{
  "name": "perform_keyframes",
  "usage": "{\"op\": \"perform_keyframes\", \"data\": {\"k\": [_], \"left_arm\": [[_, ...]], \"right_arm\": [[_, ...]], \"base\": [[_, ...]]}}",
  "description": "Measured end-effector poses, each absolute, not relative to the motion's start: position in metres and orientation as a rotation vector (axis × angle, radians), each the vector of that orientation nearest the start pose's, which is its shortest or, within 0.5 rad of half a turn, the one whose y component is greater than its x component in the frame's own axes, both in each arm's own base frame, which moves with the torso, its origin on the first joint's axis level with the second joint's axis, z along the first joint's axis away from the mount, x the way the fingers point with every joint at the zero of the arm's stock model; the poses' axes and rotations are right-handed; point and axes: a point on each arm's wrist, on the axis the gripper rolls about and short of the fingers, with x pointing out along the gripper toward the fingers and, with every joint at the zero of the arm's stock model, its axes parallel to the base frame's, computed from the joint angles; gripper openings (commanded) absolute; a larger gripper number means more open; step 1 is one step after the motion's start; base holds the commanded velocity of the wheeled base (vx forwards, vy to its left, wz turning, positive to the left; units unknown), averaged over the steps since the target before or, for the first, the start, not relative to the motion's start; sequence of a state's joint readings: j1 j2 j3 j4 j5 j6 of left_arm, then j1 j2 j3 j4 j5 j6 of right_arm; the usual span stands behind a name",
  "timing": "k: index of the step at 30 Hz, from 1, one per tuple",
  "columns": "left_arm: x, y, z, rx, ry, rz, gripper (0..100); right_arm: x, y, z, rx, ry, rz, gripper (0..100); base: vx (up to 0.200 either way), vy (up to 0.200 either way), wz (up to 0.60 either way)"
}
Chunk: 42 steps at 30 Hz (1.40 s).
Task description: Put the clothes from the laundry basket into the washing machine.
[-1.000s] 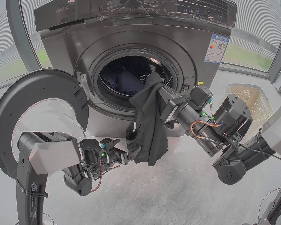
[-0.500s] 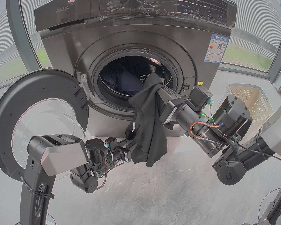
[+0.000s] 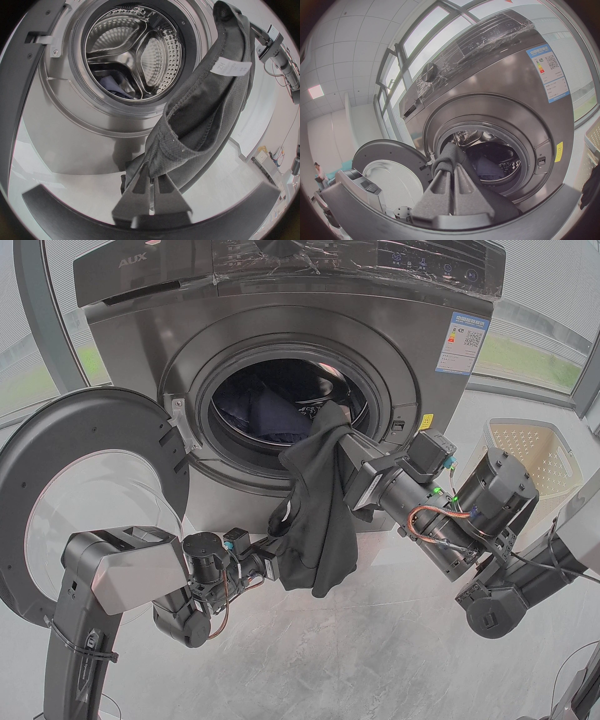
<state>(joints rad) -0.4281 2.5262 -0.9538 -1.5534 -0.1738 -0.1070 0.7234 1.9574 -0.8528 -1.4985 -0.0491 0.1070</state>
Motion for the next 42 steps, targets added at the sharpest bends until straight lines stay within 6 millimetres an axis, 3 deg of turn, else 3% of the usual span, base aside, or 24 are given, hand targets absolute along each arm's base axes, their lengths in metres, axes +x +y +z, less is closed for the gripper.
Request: {"op": "perform_keyframes", "data": {"k": [1, 2, 18, 25, 26, 42], "left_arm": [[0.382, -0.179, -0.004, -0.101, 0.054, -0.600, 0], [0.382, -0.179, -0.005, -0.101, 0.056, -0.601, 100], [0.383, -0.182, -0.005, -0.103, 0.051, -0.611, 100], [0.393, -0.188, -0.005, -0.108, 0.009, -0.616, 100], [0.395, -0.190, -0.005, -0.109, 0.003, -0.618, 0], [0.395, -0.187, -0.006, -0.103, 0.008, -0.604, 0]], "right_arm": [[0.266, 0.233, 0.195, 0.253, -0.336, 0.686, 0], [0.266, 0.233, 0.195, 0.253, -0.336, 0.686, 0], [0.265, 0.235, 0.195, 0.254, -0.337, 0.692, 0], [0.264, 0.236, 0.195, 0.254, -0.335, 0.696, 0], [0.263, 0.236, 0.195, 0.254, -0.334, 0.697, 0], [0.266, 0.232, 0.194, 0.258, -0.330, 0.678, 0]], "base": [[0.000, 0.000, 0.00], [0.000, 0.000, 0.00], [0.000, 0.000, 0.00], [0.000, 0.000, 0.00], [0.000, 0.000, 0.00], [0.000, 0.000, 0.00]]}}
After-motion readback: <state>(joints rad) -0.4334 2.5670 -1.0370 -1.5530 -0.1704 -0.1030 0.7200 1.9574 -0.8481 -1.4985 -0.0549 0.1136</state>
